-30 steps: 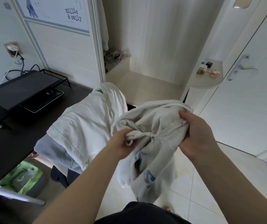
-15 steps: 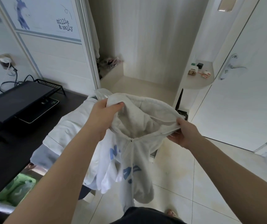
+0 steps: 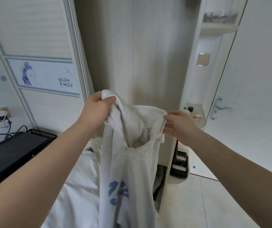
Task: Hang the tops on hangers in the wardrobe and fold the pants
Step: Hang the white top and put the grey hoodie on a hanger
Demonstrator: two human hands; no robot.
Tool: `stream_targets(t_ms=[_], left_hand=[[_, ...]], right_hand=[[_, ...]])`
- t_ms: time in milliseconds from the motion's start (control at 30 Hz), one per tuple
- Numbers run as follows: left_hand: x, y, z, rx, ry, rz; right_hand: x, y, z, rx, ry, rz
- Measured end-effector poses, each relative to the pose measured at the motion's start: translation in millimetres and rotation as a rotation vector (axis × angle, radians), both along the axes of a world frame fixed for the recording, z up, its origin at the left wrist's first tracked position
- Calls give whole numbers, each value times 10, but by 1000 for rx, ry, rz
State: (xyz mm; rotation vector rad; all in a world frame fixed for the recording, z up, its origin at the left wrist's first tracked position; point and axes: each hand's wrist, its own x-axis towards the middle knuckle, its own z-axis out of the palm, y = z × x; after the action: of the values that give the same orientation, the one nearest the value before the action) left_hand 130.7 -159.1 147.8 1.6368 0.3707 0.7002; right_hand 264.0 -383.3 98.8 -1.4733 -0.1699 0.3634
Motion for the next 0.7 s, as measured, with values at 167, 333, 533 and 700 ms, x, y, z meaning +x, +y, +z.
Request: stream_targets(t_ms=[167,333,533,700], left_hand=[[630,158,748,96,-36,-34],[1290,314,1338,180,-94,-15],[2021,514,1994,255,-184,10],[2594,593,2498,343,-252,22]], right_hand=[[343,143,833,-1,-239,-39],[887,374,1607,-207,-665,-109],[1822,811,2471,-563,-1137,-228],[2639,1167,3257,-761,-1249,-476]])
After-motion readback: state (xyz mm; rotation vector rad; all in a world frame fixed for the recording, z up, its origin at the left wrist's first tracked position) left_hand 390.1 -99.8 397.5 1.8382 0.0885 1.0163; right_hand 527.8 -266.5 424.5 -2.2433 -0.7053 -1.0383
